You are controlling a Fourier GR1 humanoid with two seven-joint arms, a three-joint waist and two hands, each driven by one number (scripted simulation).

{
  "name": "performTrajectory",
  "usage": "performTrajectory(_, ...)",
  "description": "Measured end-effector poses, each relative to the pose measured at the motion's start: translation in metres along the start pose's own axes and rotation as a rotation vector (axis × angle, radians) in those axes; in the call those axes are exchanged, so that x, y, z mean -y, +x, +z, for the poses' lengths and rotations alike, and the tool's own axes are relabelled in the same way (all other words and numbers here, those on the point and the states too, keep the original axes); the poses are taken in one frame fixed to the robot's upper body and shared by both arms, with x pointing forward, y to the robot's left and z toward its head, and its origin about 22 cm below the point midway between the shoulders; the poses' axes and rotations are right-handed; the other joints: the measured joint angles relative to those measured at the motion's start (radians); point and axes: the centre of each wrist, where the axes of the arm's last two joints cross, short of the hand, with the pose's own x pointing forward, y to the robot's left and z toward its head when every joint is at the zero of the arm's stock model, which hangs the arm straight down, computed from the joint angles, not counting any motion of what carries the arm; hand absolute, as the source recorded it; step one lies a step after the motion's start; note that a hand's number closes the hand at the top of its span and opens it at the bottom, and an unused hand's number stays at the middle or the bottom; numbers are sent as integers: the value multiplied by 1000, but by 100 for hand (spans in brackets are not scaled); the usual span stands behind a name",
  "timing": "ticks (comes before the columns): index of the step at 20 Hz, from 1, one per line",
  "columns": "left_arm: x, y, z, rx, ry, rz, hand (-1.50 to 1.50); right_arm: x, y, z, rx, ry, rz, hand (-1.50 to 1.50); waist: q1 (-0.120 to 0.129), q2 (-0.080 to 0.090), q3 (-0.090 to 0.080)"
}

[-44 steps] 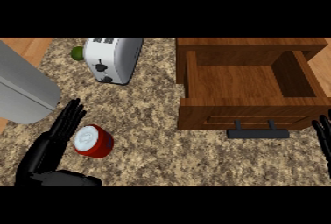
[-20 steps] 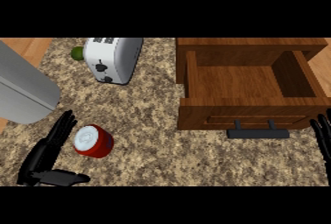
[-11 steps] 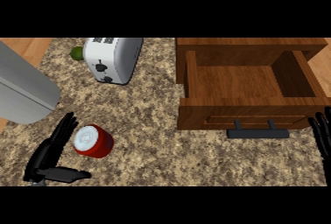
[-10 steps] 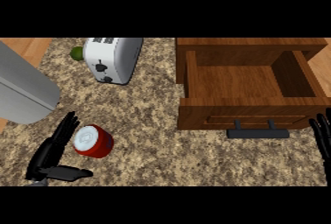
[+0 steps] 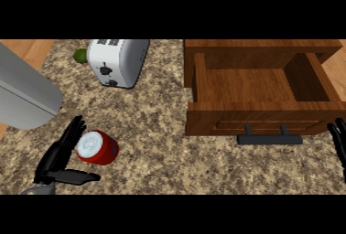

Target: Pick up the can, place it into the drawer and close the drawer

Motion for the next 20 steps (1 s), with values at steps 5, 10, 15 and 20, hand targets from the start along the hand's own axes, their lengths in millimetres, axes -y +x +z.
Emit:
performTrajectory(5, 5, -4, -7, -4, -6, 3, -150, 6, 2, 3, -5, 3, 1, -150, -1, 0, 0)
performTrajectory(10, 12, -6, -18, -10, -2, 14, -150, 4, -1, 2, -8, -5, 3, -150, -1, 0, 0)
performTrajectory(15, 24, -6, -30, -17, -17, 23, -150, 1, 0, 4, -3, -10, 3, -150, -1, 0, 0)
performTrajectory(20, 35, -7, -37, -5, -48, 20, -150, 11, 0, -1, 0, -3, -8, -150, -1, 0, 0)
